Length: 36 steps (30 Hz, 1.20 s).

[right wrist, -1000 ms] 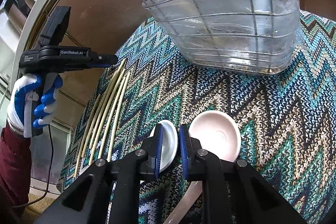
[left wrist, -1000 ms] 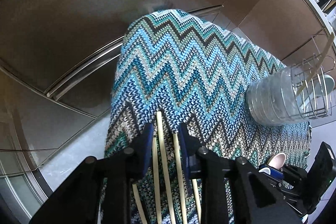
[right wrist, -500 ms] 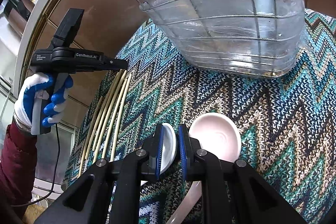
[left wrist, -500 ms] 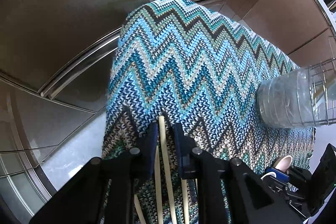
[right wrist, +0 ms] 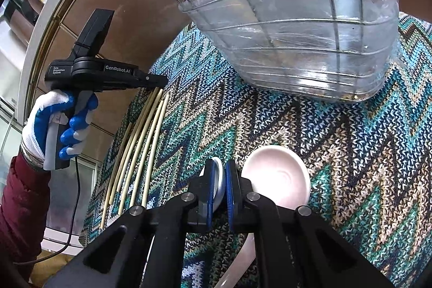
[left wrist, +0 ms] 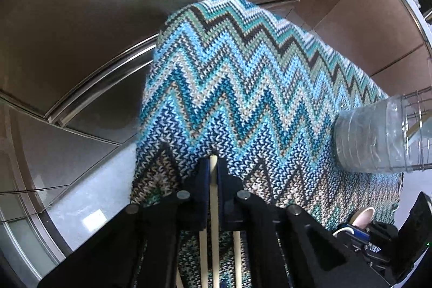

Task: Organize utensils
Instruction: 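Lift the spoon and chopstick with both tools over the utensil holder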

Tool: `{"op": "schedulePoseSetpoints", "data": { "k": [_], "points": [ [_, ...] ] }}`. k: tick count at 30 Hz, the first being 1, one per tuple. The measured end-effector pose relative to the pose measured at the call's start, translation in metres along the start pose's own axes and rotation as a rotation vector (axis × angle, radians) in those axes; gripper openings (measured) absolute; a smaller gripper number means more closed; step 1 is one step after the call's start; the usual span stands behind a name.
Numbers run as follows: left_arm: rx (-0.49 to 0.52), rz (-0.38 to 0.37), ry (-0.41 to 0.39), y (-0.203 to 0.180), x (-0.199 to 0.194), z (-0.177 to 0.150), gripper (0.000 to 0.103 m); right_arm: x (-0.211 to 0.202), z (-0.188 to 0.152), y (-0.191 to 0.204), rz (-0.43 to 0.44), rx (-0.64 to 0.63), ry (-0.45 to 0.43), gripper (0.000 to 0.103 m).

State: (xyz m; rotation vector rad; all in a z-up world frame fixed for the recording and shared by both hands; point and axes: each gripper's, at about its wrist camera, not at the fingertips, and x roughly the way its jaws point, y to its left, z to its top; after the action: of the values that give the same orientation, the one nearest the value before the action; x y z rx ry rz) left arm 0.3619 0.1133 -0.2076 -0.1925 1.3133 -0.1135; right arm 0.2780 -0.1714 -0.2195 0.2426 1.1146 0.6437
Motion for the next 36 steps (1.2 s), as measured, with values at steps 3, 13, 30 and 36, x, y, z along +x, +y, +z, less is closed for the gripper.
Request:
{"op": "schedulePoseSetpoints", "data": {
  "k": [3,13,30,36],
  "points": [
    [-0.006,-0.018,-0.048,0.004,-0.016,-0.006,0.005,-0.004,-0.002,0.005,-0.013,-0.015,-0.015,0.008],
    [0.004,-0.073,-0.225,-0.008,-0.079,-0.030,0.005,-0.044,-0.010,0.041,-0.061,-0.092,-0.113,0.008],
    [0.115,-0.304,-0.762,-0.095,-0.261,-0.047,0.005,-0.203,0.029,0.093,-0.347,-0.210,-0.606,0.008],
    [0.083,-0.365,-0.969,-0.137,-0.279,-0.028,0.005,-0.217,0.062,0.096,-0.494,-0.231,-0.735,0.008]
  ]
}}
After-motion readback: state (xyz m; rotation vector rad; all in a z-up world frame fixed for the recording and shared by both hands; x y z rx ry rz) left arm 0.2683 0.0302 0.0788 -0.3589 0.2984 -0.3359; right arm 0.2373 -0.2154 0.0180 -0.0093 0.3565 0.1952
